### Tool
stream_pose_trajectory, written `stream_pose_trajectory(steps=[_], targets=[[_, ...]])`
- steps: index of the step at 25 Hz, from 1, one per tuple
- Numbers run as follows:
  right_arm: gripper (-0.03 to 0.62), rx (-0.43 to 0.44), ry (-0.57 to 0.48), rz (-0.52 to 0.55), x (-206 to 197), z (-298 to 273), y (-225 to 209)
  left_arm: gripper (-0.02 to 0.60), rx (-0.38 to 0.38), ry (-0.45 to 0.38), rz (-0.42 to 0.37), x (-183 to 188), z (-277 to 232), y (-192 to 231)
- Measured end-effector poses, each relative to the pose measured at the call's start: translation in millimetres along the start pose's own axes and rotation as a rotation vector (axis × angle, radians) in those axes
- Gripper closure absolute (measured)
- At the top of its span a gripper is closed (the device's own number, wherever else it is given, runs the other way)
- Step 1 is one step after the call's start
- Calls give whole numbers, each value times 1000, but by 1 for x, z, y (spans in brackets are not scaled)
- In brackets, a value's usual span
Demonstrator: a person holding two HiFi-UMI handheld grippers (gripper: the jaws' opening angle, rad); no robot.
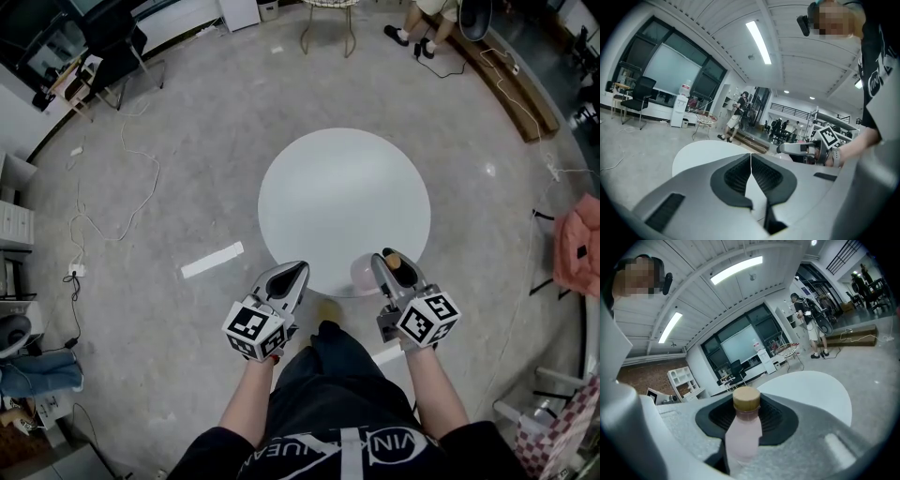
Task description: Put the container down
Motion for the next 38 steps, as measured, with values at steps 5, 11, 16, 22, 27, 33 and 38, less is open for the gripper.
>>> stream_pose_trajectory(steps=[5,11,16,22,27,33,38], targets=[[465,-1,28,11,6,-22,-21,568,15,11,18,-6,-21,12],[465,4,51,24,8,-47,-33,568,16,37,26,-17,-34,21],[465,12,68,40,10,-65,-44,568,21,44,31,-23,-48,27],[465,1,106,98,5,-86,-56,568,30,54,42,-31,-61,35],[465,-14,131,158,-3,-101,-63,568,24,61,53,-40,-65,38],[465,-33,155,249,-10,-112,-68,568,9,70,67,-49,-73,34],[465,-43,181,335,-22,-118,-68,568,4,71,76,-52,-70,32]])
Point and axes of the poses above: the fingertips, and each gripper's own axes: z backward along the fingers, y to its left, x out of its top, the point moved 1 cm from there along z, backward along the fingers, and after that the axes turned 11 degrees about -z, right-handed, at the moved point
